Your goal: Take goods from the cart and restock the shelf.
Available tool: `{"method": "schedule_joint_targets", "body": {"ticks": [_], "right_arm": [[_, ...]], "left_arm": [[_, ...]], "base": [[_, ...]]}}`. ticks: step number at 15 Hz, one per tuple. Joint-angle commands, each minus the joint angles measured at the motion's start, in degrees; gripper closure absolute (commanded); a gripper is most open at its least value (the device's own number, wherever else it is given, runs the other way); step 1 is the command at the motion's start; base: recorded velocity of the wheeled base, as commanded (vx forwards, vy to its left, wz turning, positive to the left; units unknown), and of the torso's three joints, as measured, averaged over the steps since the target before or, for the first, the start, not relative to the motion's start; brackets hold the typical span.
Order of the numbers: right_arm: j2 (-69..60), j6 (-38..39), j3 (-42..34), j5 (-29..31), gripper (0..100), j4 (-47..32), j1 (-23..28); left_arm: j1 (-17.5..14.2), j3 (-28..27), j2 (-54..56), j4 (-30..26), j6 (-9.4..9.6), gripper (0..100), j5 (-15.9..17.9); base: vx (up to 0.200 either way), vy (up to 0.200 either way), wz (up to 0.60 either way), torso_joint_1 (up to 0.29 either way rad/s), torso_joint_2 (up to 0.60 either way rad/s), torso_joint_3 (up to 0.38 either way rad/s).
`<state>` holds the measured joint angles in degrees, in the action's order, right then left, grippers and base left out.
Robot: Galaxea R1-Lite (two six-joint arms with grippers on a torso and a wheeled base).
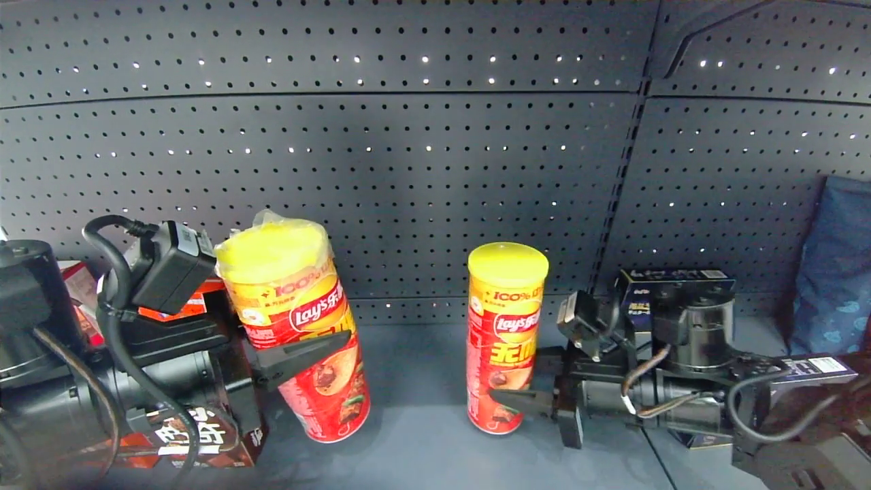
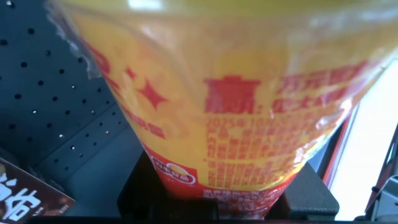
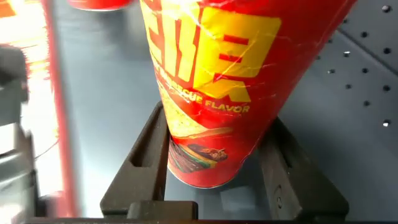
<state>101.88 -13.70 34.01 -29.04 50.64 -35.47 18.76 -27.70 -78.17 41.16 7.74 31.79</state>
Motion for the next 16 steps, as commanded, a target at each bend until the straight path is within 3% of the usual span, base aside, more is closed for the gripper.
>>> {"method": "schedule_joint_targets", "body": {"ticks": [1, 5, 10, 16], "right_arm": [[-8.8, 0.0, -5.8, -0.1, 100, 0.0, -1.6], [-13.5, 0.4, -11.2, -1.4, 100, 0.0, -3.3], [-12.6, 1.4, -11.7, -2.7, 100, 1.6, -4.9], [-5.4, 1.5, -12.5, -2.5, 100, 9.5, -4.3]], "left_arm": [[0.2, 0.4, 0.0, 0.1, -0.01, 100, -0.1], [0.5, 0.4, -0.1, 0.2, -0.01, 100, 0.0], [0.5, 0.6, 0.0, 1.9, 0.08, 100, 0.0], [0.5, 1.0, -0.2, 2.0, 0.17, 100, 0.0]], "base": [[0.000, 0.000, 0.00, 0.000, 0.00, 0.000], [0.000, 0.000, 0.00, 0.000, 0.00, 0.000], [0.000, 0.000, 0.00, 0.000, 0.00, 0.000], [0.000, 0.000, 0.00, 0.000, 0.00, 0.000]]}}
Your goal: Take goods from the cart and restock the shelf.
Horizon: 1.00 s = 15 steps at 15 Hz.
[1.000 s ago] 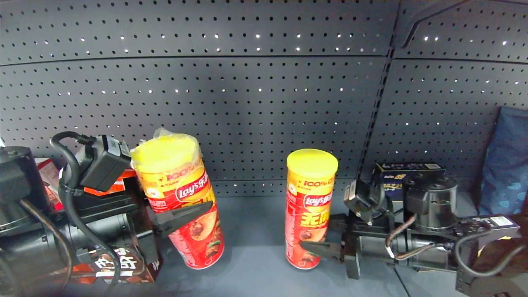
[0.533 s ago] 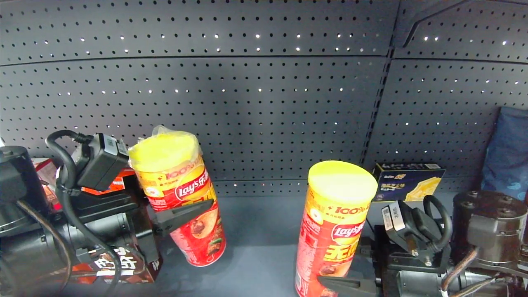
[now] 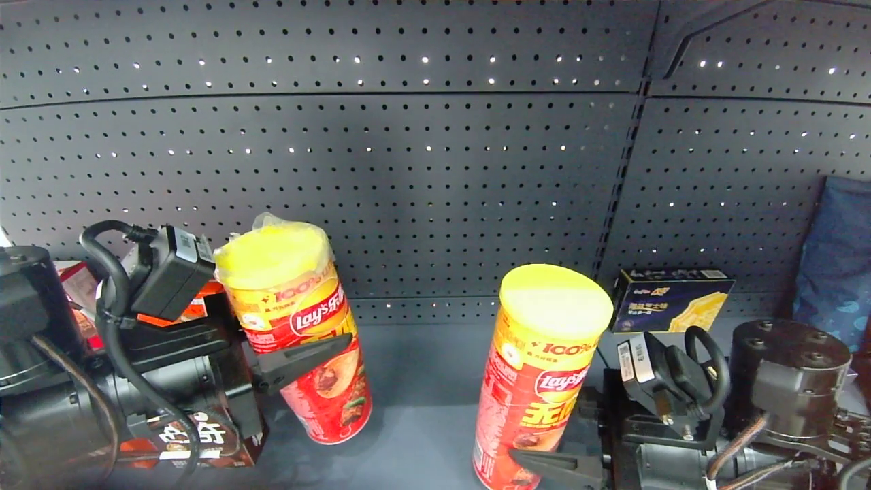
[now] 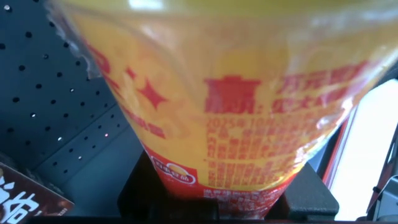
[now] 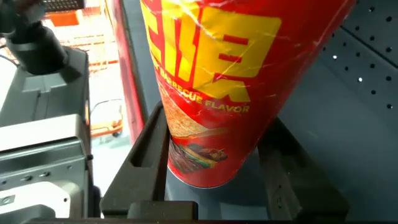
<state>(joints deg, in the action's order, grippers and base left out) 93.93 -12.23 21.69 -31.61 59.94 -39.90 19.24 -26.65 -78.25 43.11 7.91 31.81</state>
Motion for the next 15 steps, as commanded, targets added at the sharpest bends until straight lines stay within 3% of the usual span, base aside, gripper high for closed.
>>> {"method": "schedule_joint_targets", "body": {"ticks": [1, 5, 8, 13, 14, 15], "right_arm": [[3.8, 0.0, -0.2, 0.1, 100, 1.1, 0.2], [7.8, -0.1, -0.2, 0.1, 100, 3.0, 1.1], [11.8, 0.0, -0.2, 0.2, 100, 8.6, 1.2], [12.4, -0.1, -0.4, 0.6, 100, 9.0, 0.8], [12.3, -0.1, -0.9, 0.7, 0, 9.0, 0.7], [12.3, -0.1, -1.0, 0.8, 0, 9.2, 0.7]], "left_arm": [[0.0, -0.2, -0.1, 0.0, 0.09, 100, 0.0], [0.0, -0.1, -0.1, 0.0, 0.17, 100, -0.1], [0.9, -0.1, -0.1, 0.0, 0.26, 100, -0.1], [0.9, 0.0, -0.1, 0.0, 0.17, 100, -0.1], [0.9, 0.0, -0.1, 0.0, 0.17, 100, -0.1], [0.9, 0.0, -0.1, 0.0, 0.17, 100, -0.1]], "base": [[0.000, 0.000, 0.00, 0.000, 0.00, 0.000], [0.000, 0.000, 0.00, 0.000, 0.00, 0.000], [0.000, 0.000, 0.00, 0.000, 0.00, 0.000], [0.000, 0.000, 0.00, 0.000, 0.00, 0.000], [0.000, 0.000, 0.00, 0.000, 0.00, 0.000], [0.000, 0.000, 0.00, 0.000, 0.00, 0.000]]}}
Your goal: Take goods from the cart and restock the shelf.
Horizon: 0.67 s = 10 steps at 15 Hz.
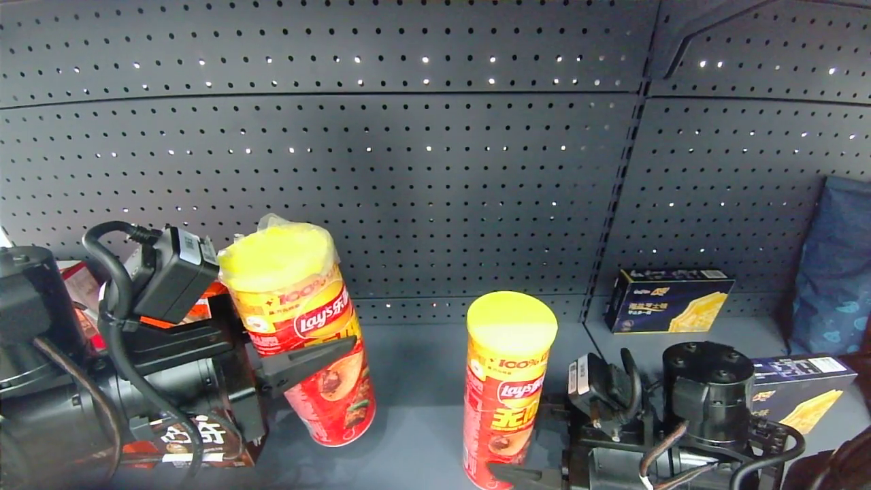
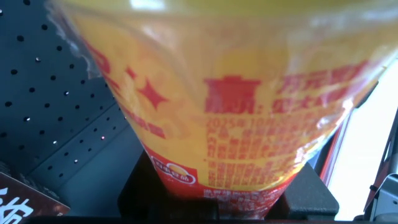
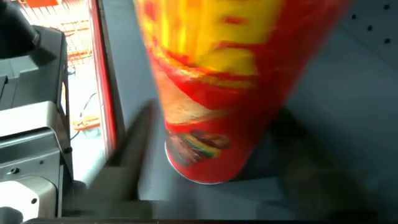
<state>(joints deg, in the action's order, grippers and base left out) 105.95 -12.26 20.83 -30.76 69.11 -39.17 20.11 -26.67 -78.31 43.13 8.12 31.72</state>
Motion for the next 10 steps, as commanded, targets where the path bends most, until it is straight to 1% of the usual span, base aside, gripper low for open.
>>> {"method": "schedule_joint_targets", "body": {"ticks": [1, 3, 5, 6, 8, 10], "right_arm": [[0.2, 0.0, -0.3, 0.5, 0, 0.2, 0.0], [-0.3, 0.0, -1.4, 1.8, 0, 2.2, 0.1], [-2.9, 0.0, -5.5, 1.8, 0, 5.5, 0.0], [-5.0, 0.0, -8.4, 1.8, 0, 6.7, 0.1], [-11.6, 0.0, -11.9, 1.8, 0, 7.0, 0.4], [-19.4, -0.1, -15.5, 1.7, 0, 6.9, 2.6]], "left_arm": [[0.0, 0.1, 0.0, 0.0, -0.03, 100, 0.0], [0.0, 0.2, 0.1, 0.0, -0.03, 100, 0.0], [0.0, 0.4, 0.3, 0.0, -0.03, 100, -0.1], [0.0, 0.6, 0.4, 0.0, 0.05, 100, -0.1], [0.0, 0.8, 1.0, -0.1, 0.05, 100, -0.1], [0.0, 2.3, 1.3, 0.0, 0.14, 100, -0.1]], "base": [[0.000, 0.000, 0.00, 0.000, 0.00, 0.000], [0.000, 0.000, 0.00, 0.000, 0.00, 0.000], [0.000, 0.000, 0.00, 0.000, 0.00, 0.000], [0.000, 0.000, 0.00, 0.000, 0.00, 0.000], [0.000, 0.000, 0.00, 0.000, 0.00, 0.000], [0.000, 0.000, 0.00, 0.000, 0.00, 0.000]]}}
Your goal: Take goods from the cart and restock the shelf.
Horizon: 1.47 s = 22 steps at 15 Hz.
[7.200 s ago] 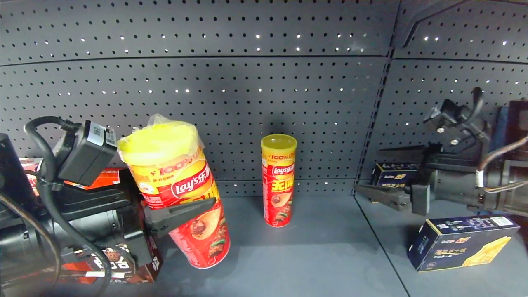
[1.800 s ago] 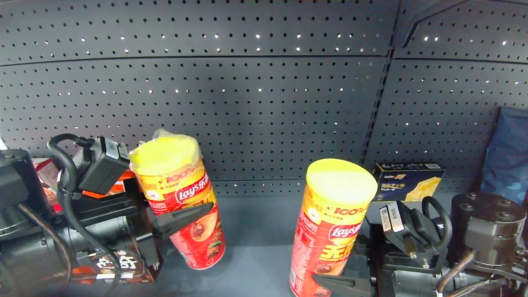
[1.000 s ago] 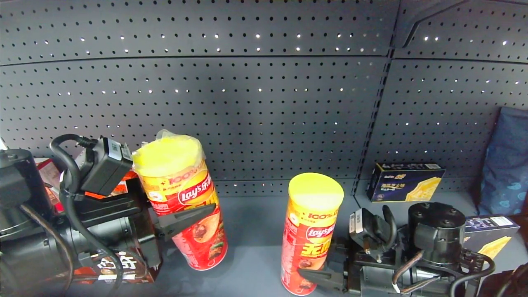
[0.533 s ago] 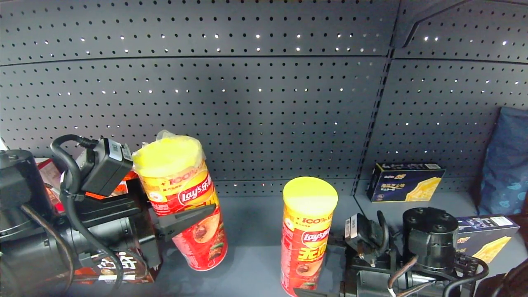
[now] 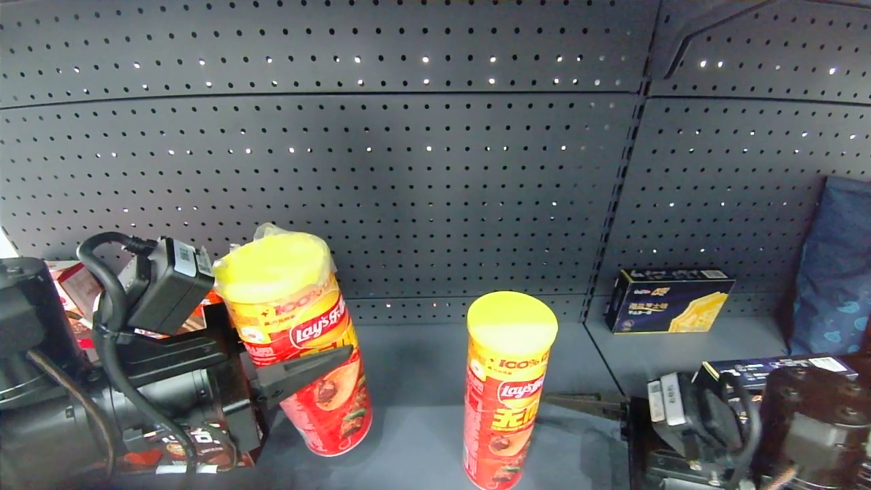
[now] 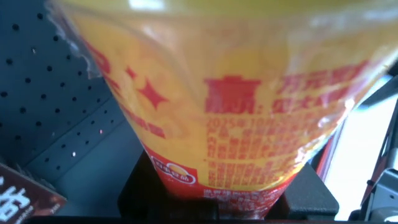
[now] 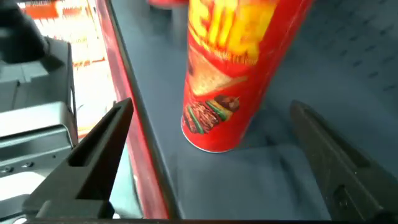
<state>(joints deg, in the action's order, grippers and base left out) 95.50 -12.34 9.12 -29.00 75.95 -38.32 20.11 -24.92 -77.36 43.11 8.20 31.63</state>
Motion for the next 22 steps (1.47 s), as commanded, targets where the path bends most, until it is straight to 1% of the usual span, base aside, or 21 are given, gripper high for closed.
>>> {"method": "schedule_joint_targets", "body": {"ticks": [1, 2, 3, 5, 6, 7, 8, 9, 10, 12, 14, 15, 16, 17, 20, 21, 22], "right_arm": [[-14.9, 0.0, -5.5, -0.2, 0, -0.3, 2.7], [-19.1, 0.8, -6.4, -0.1, 0, -0.6, 3.8], [-27.4, 4.3, -7.2, -0.1, 0, -2.7, 7.6], [-38.0, 6.7, -6.4, -0.1, 0, -10.3, 15.1], [-43.2, 6.7, -6.3, 0.0, 0, -16.5, 20.0], [-50.2, 6.7, -6.2, 0.0, 0, -25.5, 25.5], [-56.4, 6.7, -5.9, 0.2, 0, -32.6, 28.6], [-60.8, 6.8, -5.3, 0.8, 0, -37.1, 30.4], [-68.8, 6.8, -4.6, 4.0, 0, -44.8, 33.7], [-79.8, 6.8, -3.7, 8.7, 0, -57.6, 38.0], [-91.8, 6.3, -4.2, 11.0, 0, -69.4, 40.7], [-91.4, 7.9, -4.5, 14.4, 0, -67.1, 40.7], [-91.4, 9.3, -4.8, 15.3, 0, -66.3, 40.7], [-91.4, 11.4, -9.1, 15.9, 0, -64.3, 40.7], [-91.4, 12.1, -9.1, 15.5, 0, -70.8, 40.7], [-91.4, 12.1, -9.1, 15.7, 0, -72.2, 40.7], [-91.4, 12.0, -9.1, 16.3, 0, -72.2, 40.7]], "left_arm": [[0.0, 1.6, 1.4, 0.0, 0.06, 100, 0.0], [0.0, 2.2, 2.3, 0.0, -0.03, 100, 0.0], [0.0, 2.8, 2.8, 0.0, -0.12, 100, 0.0], [0.1, 3.0, 3.5, 0.0, -0.21, 100, 0.0], [0.1, 3.6, 4.0, 0.0, -0.21, 100, 0.0], [0.2, 4.7, 4.7, 0.0, -0.21, 100, 0.0], [0.5, 5.7, 5.7, 0.0, -0.12, 100, 0.0], [0.8, 6.3, 6.7, 0.0, -0.12, 100, 0.1], [1.0, 6.8, 8.5, 0.0, -0.21, 100, 0.1], [1.0, 7.2, 11.0, 0.0, -0.29, 100, 0.1], [1.0, 8.6, 14.2, -0.3, -0.38, 100, 0.3], [1.0, 8.8, 14.2, -0.2, -0.38, 100, 0.4], [1.0, 8.7, 14.2, -0.1, -0.38, 100, 0.4], [1.2, 8.0, 12.5, 0.0, -0.29, 100, 0.4], [3.0, 8.0, 9.8, 0.5, -0.03, 100, 0.4], [4.1, 8.2, 8.7, 1.8, 0.06, 100, 0.4], [4.4, 8.3, 8.4, 2.9, 0.06, 100, 0.3]], "base": [[0.000, 0.000, 0.00, 0.000, 0.00, 0.000], [0.000, 0.000, 0.00, 0.000, 0.00, 0.000], [0.000, 0.000, 0.00, 0.000, 0.00, 0.000], [0.000, 0.000, 0.00, 0.000, 0.00, 0.000], [0.000, 0.000, 0.00, 0.000, 0.00, 0.000], [0.000, 0.000, 0.00, 0.000, 0.00, 0.000], [0.000, 0.000, 0.00, 0.000, 0.00, 0.000], [0.000, 0.000, 0.00, 0.000, 0.00, 0.000], [0.000, 0.000, 0.00, 0.000, 0.00, 0.000], [0.000, 0.000, 0.00, 0.000, 0.00, 0.000], [0.000, 0.000, 0.00, 0.000, 0.00, 0.000], [0.000, 0.000, 0.00, 0.000, 0.00, 0.000], [0.000, 0.000, 0.00, 0.000, 0.00, 0.000], [0.000, 0.000, 0.00, 0.000, 0.00, 0.000], [0.000, 0.000, 0.00, 0.000, 0.00, 0.000], [0.000, 0.000, 0.00, 0.000, 0.00, 0.000], [0.000, 0.000, 0.00, 0.000, 0.00, 0.000]]}}
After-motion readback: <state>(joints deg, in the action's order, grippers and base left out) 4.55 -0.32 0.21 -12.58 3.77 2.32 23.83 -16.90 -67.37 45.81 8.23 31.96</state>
